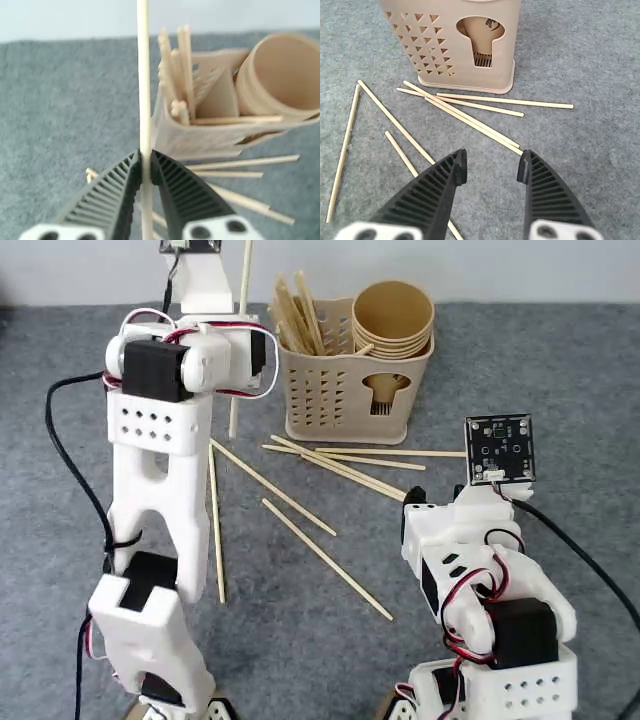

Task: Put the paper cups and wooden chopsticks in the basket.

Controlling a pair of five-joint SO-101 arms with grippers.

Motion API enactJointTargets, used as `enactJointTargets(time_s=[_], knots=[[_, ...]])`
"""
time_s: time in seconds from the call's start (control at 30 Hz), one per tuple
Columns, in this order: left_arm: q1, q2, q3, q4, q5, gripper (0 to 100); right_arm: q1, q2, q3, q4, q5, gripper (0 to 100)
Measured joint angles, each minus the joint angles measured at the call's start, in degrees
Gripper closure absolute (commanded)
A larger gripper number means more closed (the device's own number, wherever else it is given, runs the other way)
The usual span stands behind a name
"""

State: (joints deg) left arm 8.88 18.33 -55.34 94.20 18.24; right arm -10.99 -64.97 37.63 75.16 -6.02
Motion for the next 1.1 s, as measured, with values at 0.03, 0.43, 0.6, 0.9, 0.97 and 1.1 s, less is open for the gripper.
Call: enactJointTargets(time_s=[0.03, 0.43, 0.6, 0.9, 0.97, 1.1], knots=[[0.26, -0.18, 0.09, -1.14, 0.62, 99, 0.0, 0.0, 0.0, 0.0, 0.0, 81.2], [7.74, -0.62, 0.18, -5.89, 5.54, 99, 0.0, 0.0, 0.0, 0.0, 0.0, 81.2], [9.05, -0.62, 0.18, -1.93, 5.54, 99, 0.0, 0.0, 0.0, 0.0, 0.0, 81.2], [9.85, -1.93, 0.18, 1.76, 4.57, 99, 0.0, 0.0, 0.0, 0.0, 0.0, 81.2], [10.46, -4.13, 0.18, 3.52, 4.31, 99, 0.0, 0.0, 0.0, 0.0, 0.0, 81.2], [10.64, -9.49, 0.44, 5.19, 4.31, 99, 0.0, 0.0, 0.0, 0.0, 0.0, 81.2]])
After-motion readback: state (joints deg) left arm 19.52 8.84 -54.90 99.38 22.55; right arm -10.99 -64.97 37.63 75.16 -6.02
